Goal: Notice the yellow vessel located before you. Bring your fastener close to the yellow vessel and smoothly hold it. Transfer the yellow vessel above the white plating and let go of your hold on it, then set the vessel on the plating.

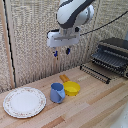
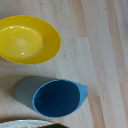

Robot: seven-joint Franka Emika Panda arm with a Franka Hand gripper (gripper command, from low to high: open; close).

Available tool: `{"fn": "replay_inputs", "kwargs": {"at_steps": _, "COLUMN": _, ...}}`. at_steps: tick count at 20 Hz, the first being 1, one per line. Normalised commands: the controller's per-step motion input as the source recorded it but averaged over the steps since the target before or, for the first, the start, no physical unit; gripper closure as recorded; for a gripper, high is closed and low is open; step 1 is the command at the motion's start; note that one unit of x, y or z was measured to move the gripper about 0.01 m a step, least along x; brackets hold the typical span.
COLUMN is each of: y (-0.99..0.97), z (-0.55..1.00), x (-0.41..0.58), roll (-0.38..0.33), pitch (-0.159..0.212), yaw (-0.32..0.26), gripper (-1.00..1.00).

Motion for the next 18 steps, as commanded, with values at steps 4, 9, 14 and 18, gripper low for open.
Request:
{"fn": "replay_inputs", "kwargs": {"at_steps": 4, "y": -0.75, "z": -0.24, "x": -0.374, "roll": 0.094, "pitch": 0.0, "yaw": -0.116, "gripper": -1.0}}
{"fn": "replay_inputs", "kwargs": {"at_steps": 9, "y": -0.72, "z": -0.27, "x": -0.418, "roll": 0.081, "pitch": 0.0, "yaw": -0.087, "gripper": -1.0}}
{"fn": "replay_inputs", "kwargs": {"at_steps": 14, "y": -0.5, "z": -0.38, "x": -0.333, "roll": 0.033, "pitch": 0.001, "yaw": -0.031, "gripper": -1.0}}
{"fn": "replay_inputs", "kwargs": {"at_steps": 18, "y": -0.27, "z": -0.53, "x": -0.309, "roll": 0.001, "pitch": 0.029, "yaw": -0.002, "gripper": -1.0}}
